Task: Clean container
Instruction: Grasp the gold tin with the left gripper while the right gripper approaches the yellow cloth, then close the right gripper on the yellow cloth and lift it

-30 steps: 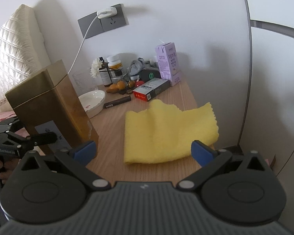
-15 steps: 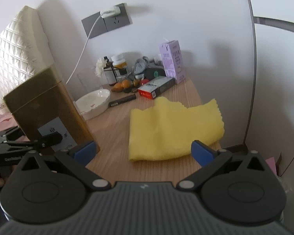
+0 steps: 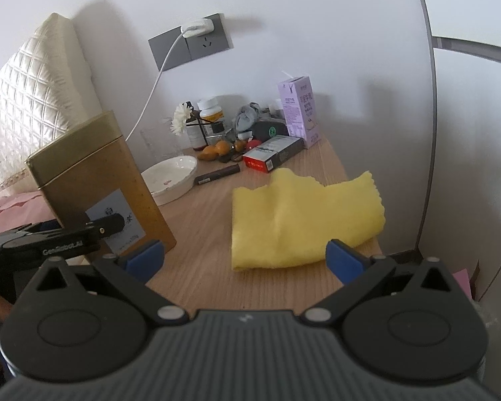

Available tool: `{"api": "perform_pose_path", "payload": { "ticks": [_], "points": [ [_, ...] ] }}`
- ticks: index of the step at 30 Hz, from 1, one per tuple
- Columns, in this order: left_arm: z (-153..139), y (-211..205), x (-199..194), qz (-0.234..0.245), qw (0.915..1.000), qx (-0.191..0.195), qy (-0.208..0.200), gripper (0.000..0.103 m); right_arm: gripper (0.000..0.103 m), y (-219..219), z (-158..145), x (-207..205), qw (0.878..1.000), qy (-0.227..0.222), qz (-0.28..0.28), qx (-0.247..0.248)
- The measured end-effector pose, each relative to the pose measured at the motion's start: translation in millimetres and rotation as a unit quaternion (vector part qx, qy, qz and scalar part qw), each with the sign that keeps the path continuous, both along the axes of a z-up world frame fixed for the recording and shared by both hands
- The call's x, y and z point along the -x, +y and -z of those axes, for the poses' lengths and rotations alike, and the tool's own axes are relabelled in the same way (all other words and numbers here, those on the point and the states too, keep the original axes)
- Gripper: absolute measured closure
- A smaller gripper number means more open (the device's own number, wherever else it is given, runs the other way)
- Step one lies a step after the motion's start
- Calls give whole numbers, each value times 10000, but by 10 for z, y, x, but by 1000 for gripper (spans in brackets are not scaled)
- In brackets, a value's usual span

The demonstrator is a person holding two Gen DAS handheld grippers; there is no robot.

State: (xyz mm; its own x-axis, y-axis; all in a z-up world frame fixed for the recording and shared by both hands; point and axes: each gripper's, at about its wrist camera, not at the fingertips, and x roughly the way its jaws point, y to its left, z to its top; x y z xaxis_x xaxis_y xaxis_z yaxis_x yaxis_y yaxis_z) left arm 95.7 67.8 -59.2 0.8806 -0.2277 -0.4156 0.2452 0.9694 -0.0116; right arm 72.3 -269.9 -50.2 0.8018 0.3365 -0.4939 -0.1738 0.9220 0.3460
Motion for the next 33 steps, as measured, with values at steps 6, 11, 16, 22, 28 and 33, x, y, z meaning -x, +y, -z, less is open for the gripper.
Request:
{"api": "perform_pose_path", "payload": {
  "ticks": [6, 11, 16, 22, 28, 33],
  "points": [
    [145, 210, -40, 599, 9976, 335, -84, 9, 0, 14, 14, -21, 10000, 45, 10, 21],
    [215, 182, -41, 633, 9976, 285, -79, 14, 0, 55, 39, -24, 10000, 85, -24, 28],
    [203, 82, 25, 447, 9988, 195, -91, 15, 0, 82, 43, -56, 9999, 121, -46, 36],
    [126, -148, 125, -396, 9990, 185, 127, 16, 0, 53, -12, -126, 9999, -20, 41, 126],
    [151, -86, 183, -311, 9993, 210, -80, 16, 0, 23, -79, -413, 9989, -300, 4, 355],
    [194, 127, 211, 179, 9986, 285, -417, 15, 0, 19, 38, -776, 9992, -136, 112, 365]
  ]
}}
